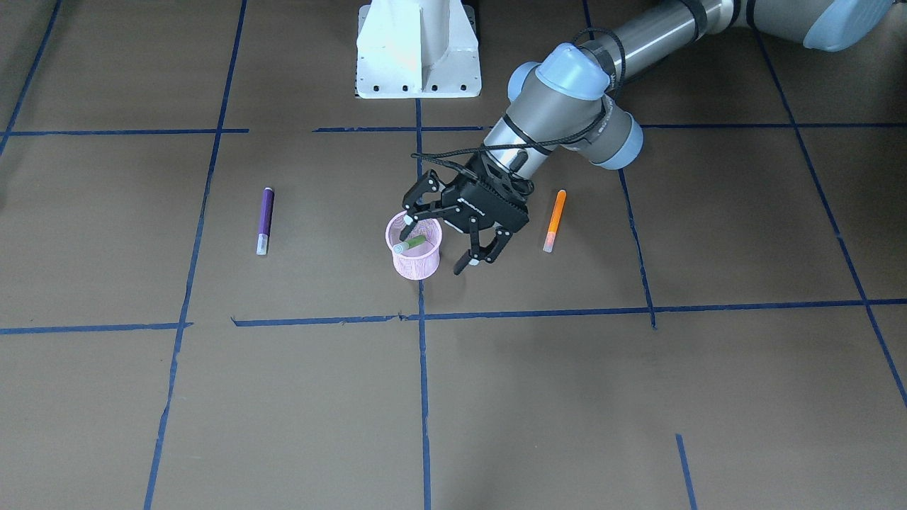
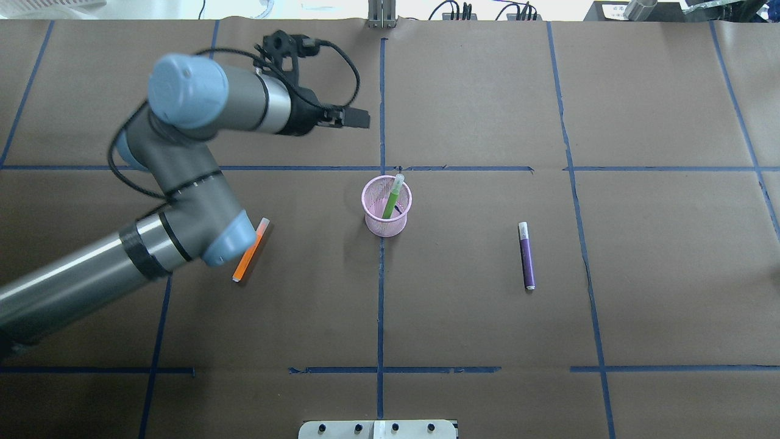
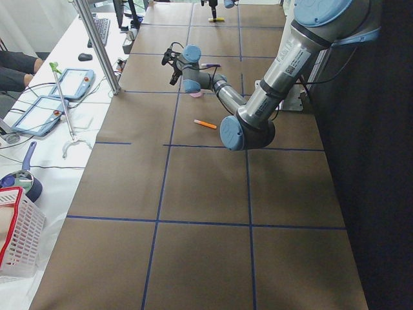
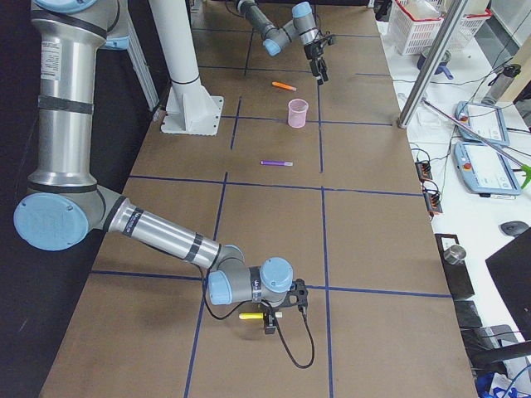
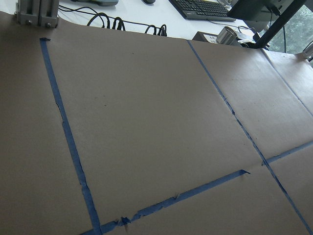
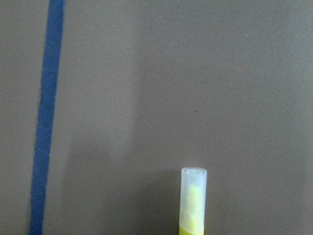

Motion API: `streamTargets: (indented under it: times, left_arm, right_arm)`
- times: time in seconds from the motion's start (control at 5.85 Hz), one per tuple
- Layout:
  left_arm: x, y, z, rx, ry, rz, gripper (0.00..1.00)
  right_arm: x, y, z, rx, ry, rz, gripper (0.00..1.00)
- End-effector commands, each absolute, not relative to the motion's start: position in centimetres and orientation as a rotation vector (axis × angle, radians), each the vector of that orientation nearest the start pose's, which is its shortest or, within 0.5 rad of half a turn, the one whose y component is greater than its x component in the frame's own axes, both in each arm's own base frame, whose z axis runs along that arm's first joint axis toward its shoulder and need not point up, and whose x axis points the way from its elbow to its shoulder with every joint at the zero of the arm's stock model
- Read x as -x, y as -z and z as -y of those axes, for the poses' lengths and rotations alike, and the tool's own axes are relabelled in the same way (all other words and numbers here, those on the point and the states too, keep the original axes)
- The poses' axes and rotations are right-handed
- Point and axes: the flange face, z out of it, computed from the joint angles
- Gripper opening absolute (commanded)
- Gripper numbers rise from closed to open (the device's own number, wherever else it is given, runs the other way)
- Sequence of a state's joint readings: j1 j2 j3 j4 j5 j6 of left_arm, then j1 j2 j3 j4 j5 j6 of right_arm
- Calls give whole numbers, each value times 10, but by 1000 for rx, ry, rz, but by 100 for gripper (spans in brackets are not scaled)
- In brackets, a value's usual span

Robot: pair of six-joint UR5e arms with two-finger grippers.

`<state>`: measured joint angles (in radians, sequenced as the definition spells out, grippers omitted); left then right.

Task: Collect pens into pen holder
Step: 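Raise the left gripper and draw it back from the cup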

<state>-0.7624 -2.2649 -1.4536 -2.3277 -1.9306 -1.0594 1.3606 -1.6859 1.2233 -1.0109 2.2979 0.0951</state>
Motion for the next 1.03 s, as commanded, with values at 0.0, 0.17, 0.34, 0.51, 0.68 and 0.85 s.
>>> streamTargets:
  times: [0.0,0.17,0.34,0.51,0.68,0.85]
  left_arm:
    - [-363,-217,616,-283,-31,-1217,100]
    - [-345,-225,625,-212,-78,-1195,100]
    - [-342,-228,625,-170,-109,-1164,100]
    - [-342,-229,625,-164,-114,-1156,100]
    - [-341,-228,624,-165,-115,-1157,100]
    - [-341,-228,624,-165,-115,-1157,100]
  right_arm:
    - [20,-824,414,18,146,733,97]
    - [20,-824,414,19,145,733,84]
    - [20,-824,413,21,144,734,69]
    - [20,-825,413,22,144,732,44]
    - [20,-822,415,18,146,736,14]
    - [21,-819,418,14,147,738,3]
